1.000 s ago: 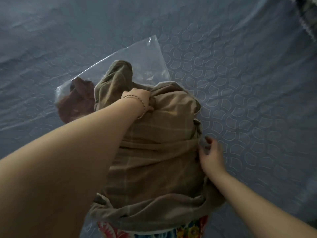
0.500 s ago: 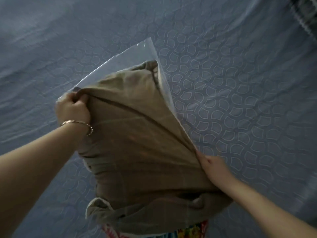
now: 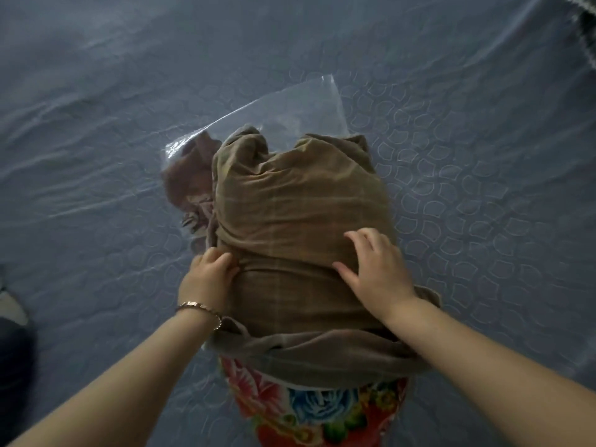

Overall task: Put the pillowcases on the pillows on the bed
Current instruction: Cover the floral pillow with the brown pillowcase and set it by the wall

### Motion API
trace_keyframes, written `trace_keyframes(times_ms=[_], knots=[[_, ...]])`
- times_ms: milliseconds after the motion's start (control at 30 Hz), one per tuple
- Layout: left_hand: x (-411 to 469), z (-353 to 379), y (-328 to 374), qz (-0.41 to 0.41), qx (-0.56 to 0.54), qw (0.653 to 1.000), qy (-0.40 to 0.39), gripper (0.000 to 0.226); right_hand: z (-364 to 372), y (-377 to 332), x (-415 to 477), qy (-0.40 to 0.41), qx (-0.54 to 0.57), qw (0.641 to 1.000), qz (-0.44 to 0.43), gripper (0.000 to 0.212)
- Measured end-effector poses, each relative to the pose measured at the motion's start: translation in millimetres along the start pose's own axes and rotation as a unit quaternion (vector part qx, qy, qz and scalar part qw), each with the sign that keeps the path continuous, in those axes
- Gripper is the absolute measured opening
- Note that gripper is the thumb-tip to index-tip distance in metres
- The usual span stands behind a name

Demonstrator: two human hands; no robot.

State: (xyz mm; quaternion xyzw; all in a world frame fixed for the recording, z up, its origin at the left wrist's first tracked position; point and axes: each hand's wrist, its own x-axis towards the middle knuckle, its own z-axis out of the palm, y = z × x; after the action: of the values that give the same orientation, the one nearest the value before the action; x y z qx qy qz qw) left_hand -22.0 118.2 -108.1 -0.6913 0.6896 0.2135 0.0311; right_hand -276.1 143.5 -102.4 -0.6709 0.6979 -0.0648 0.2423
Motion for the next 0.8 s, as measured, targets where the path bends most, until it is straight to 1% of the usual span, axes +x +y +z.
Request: trace_keyframes(times_ms=[33, 67, 100, 167, 200, 267, 300, 333, 400, 467, 500, 533, 600, 633, 667, 700, 733, 767, 800], knots=[[2.7, 1.2, 6.3, 0.005, -0.011, 1.0, 0.02, 0.013, 0.0, -2.5, 7.7, -0.03, -0.014, 0.999, 0.013, 0.056], [3.2, 1.5, 9.0, 0.008, -0.034, 0.998, 0.048, 0.013, 1.4, -7.1, 14.8, -0.046, -0.026, 0.998, 0.027, 0.055], [6.1, -2.2, 15.7, 0.004, -0.061, 0.996, 0.068, 0.015, 2.3, -9.2, 22.3, -0.051, -0.033, 0.997, 0.038, 0.049], [10.7, -7.4, 20.7, -0.015, -0.083, 0.994, 0.071, 0.032, 4.8, -17.2, 27.8, -0.043, -0.02, 0.998, 0.033, 0.03], [16.2, -9.0, 23.1, -0.016, -0.064, 0.996, 0.066, 0.037, 5.7, -19.5, 28.3, -0.036, 0.002, 0.999, 0.018, 0.023], [24.5, -13.7, 24.0, 0.001, 0.003, 0.998, 0.061, 0.03, 4.5, -27.0, 19.7, -0.029, 0.047, 0.998, -0.036, 0.014], [27.2, -15.6, 23.0, 0.017, 0.022, 0.998, 0.064, 0.027, 0.8, -30.5, 12.6, -0.027, 0.065, 0.996, -0.06, 0.011], [30.2, -17.3, 22.6, 0.044, 0.015, 0.996, 0.07, 0.025, -3.6, -30.9, 5.2, -0.023, 0.084, 0.994, -0.071, 0.01], [28.1, -22.0, 22.1, 0.092, -0.044, 0.991, 0.084, 0.023, -15.1, -29.0, -12.6, -0.031, 0.109, 0.992, -0.057, 0.009], [14.0, -26.2, 19.9, 0.161, -0.068, 0.979, 0.103, 0.022, -20.5, -24.7, -25.7, -0.06, 0.093, 0.994, -0.025, 0.012], [4.1, -25.2, 16.2, 0.189, -0.064, 0.975, 0.1, 0.025, -18.7, -24.4, -28.2, -0.078, 0.071, 0.994, -0.013, 0.013], [-3.8, -23.0, 13.0, 0.198, -0.055, 0.975, 0.082, 0.029, -16.2, -23.9, -28.2, -0.098, 0.046, 0.994, -0.007, 0.014], [-4.6, -13.0, -0.1, 0.156, -0.041, 0.987, 0.015, 0.032, -7.8, -26.8, -23.6, -0.139, 0.003, 0.99, -0.019, 0.015], [0.1, -8.3, -7.2, 0.114, -0.066, 0.991, -0.012, 0.027, -3.1, -29.7, -20.9, -0.155, -0.02, 0.987, -0.031, 0.015], [7.7, -4.5, -11.6, 0.067, -0.108, 0.992, -0.012, 0.021, 0.7, -32.9, -17.7, -0.163, -0.039, 0.985, -0.038, 0.014], [16.7, 0.0, -13.2, 0.011, -0.157, 0.987, 0.015, 0.017, 4.1, -34.9, -13.4, -0.163, -0.052, 0.985, -0.038, 0.013], [27.5, 1.4, -11.1, -0.053, -0.213, 0.974, 0.054, 0.016, 6.2, -35.9, -9.4, -0.158, -0.063, 0.985, -0.033, 0.015], [38.9, 1.0, -8.4, -0.12, -0.27, 0.951, 0.087, 0.02, 8.3, -36.2, -5.8, -0.157, -0.071, 0.985, -0.027, 0.018], [50.6, -1.7, -5.2, -0.177, -0.317, 0.926, 0.104, 0.025, 7.7, -35.3, -3.9, -0.159, -0.072, 0.984, -0.024, 0.018]])
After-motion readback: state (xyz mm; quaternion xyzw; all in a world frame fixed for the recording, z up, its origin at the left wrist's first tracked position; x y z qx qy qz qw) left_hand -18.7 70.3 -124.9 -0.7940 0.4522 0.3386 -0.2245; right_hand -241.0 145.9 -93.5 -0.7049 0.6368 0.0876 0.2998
